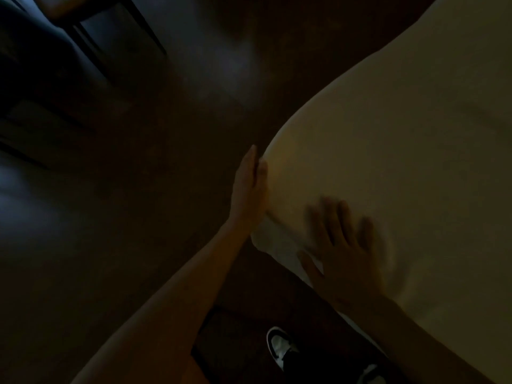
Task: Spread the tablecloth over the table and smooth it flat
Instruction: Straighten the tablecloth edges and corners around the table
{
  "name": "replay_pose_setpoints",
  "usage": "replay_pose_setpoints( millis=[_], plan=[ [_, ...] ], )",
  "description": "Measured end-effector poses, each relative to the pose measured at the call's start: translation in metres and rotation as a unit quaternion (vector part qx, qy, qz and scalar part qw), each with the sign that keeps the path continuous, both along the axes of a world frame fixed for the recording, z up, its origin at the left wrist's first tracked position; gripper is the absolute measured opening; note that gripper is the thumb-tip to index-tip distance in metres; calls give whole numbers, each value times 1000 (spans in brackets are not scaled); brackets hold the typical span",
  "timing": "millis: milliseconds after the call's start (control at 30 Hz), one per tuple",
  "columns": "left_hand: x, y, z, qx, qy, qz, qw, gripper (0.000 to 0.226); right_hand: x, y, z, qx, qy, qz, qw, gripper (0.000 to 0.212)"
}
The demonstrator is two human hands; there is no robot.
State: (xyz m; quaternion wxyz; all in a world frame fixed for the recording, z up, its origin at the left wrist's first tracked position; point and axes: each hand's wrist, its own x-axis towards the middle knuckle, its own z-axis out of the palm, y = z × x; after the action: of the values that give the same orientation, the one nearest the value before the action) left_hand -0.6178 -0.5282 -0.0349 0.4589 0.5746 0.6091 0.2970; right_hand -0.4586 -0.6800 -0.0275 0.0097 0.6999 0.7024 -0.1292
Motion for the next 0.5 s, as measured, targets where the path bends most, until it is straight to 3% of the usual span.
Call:
replay_pose_setpoints(
  millis=[67, 100, 233, 333, 500],
  plan=[
    [-1, 8, 2, -80, -146, 90, 982, 45, 0, -1, -2, 0, -2, 2, 1000, 77],
    [-3, 11, 3, -99, -161, 112, 976, 41, 0, -1, -1, 1, -4, 2, 1000, 77],
    [-7, 16, 1, -102, -85, 92, 987, 29, 0, 0, 0, 6, -13, 4, 1000, 77],
    [-12, 22, -3, -66, -36, 72, 995, 38, 0, 0, 0, 10, -12, 1, 1000, 77],
    [-38, 37, -16, 3, 89, 60, 994, 33, 1, -1, -1, 7, -7, 0, 1000, 77]
  ],
)
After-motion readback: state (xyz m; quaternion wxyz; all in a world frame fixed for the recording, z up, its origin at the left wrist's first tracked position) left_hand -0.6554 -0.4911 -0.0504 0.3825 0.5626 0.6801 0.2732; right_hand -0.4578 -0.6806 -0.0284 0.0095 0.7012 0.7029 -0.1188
